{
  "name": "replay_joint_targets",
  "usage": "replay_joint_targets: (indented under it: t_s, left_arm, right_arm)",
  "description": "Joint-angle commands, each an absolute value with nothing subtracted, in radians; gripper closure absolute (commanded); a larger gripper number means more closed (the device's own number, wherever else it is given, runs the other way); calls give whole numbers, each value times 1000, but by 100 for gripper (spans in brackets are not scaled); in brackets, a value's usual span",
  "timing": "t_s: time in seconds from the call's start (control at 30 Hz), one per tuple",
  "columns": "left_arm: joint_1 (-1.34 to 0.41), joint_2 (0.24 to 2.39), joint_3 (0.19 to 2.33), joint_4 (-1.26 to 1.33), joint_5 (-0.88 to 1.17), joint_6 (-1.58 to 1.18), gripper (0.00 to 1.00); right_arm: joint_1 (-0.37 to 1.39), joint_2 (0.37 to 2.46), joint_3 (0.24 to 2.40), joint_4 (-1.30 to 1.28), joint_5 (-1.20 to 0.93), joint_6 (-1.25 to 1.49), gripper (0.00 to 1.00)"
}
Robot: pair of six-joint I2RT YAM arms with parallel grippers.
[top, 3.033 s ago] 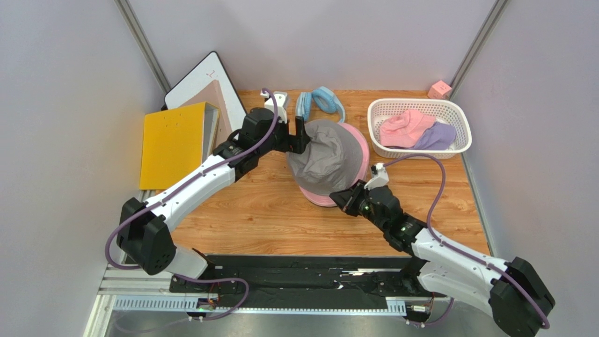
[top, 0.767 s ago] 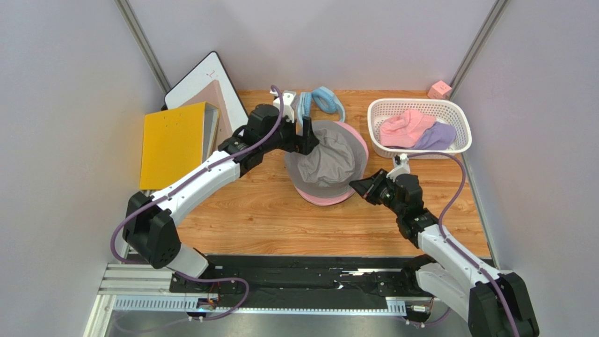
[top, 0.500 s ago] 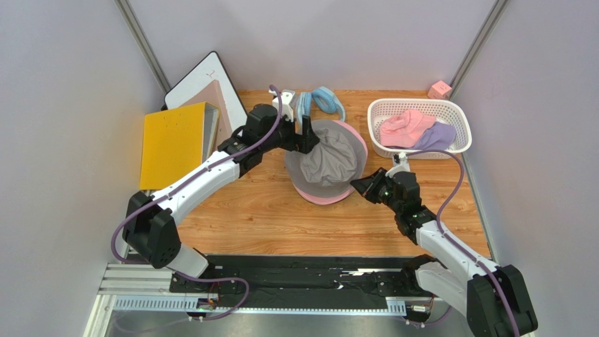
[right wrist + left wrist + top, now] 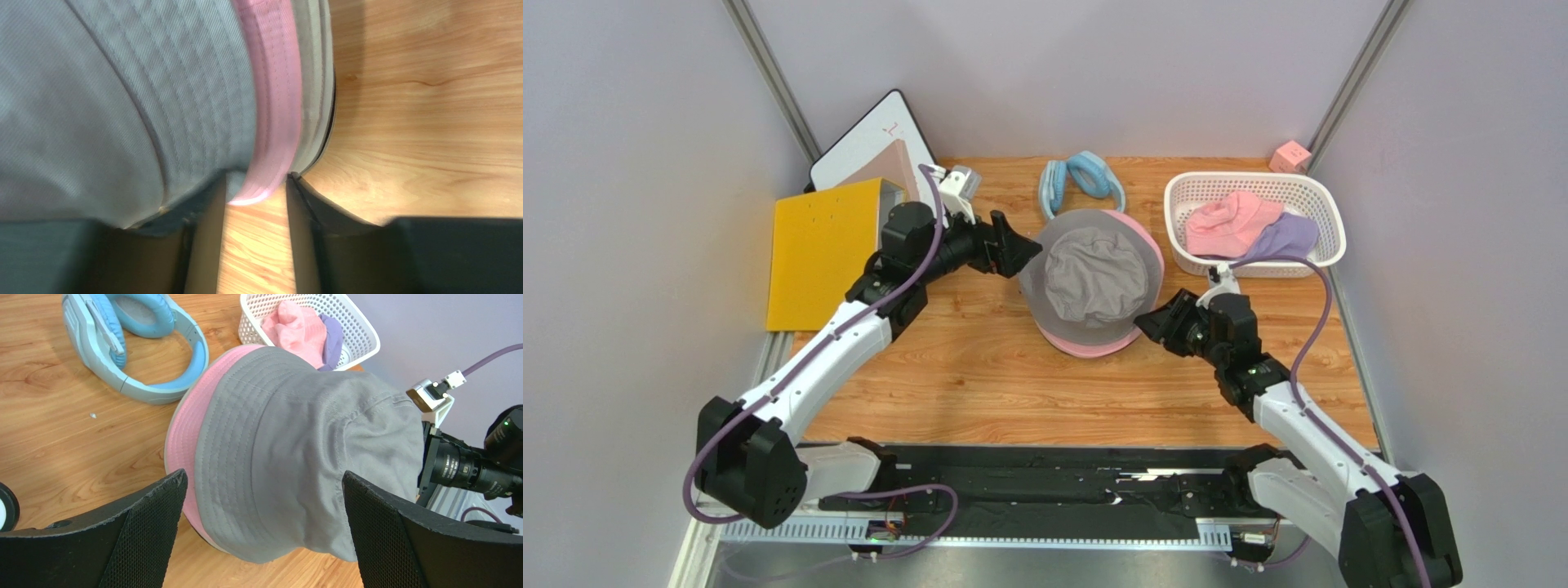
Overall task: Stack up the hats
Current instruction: Stack the hat on the hat, then pick up the hat from the bin.
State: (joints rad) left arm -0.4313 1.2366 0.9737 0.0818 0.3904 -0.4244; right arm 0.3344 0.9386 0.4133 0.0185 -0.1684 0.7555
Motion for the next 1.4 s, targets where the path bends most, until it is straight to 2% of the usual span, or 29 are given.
replay_joint_targets:
  t_s: [0.0,0.1,0.2,0.37,0.5,0.57,0.77,0.8,0.97,1.13,1.37]
  left_arm:
    - [-434,1158,982,35,330,-436,0]
    - [-434,1102,1002,-67,269,-448,1]
    - [-434,1043,1037,-233,201,-469,0]
    - [-434,937,1075,-368,210,-466,1]
    - [-434,878,1083,-408,228,-469,1]
    - [-434,865,1101,-431,265,-450,1]
    - [-434,867,1196,-616,214,-302,1]
    - [-434,862,1189,-629,190,-282,1]
    - [-434,802,1112,-598,92,-239,1]
    - [-434,814,1046,-569,166,-267,1]
    - [-434,830,1040,-584,146,-256,1]
  right_arm:
    - [330,876,492,-127,-189,683,40]
    - [330,804,558,-236,-189,643,0]
    - [328,723,648,-375,-157,605,0]
    - [324,643,834,-627,-2,490,0]
    - [273,733,1041,-771,149,387,0]
    - [246,846,1162,-830,190,350,0]
    - [89,1135,1326,-737,187,350,0]
    - [81,1179,1354,-724,189,351,3]
    - [81,1478,1453,-593,212,429,12]
    - [89,1667,1517,-486,316,546,16]
    - [138,1859,1595,-437,419,600,20]
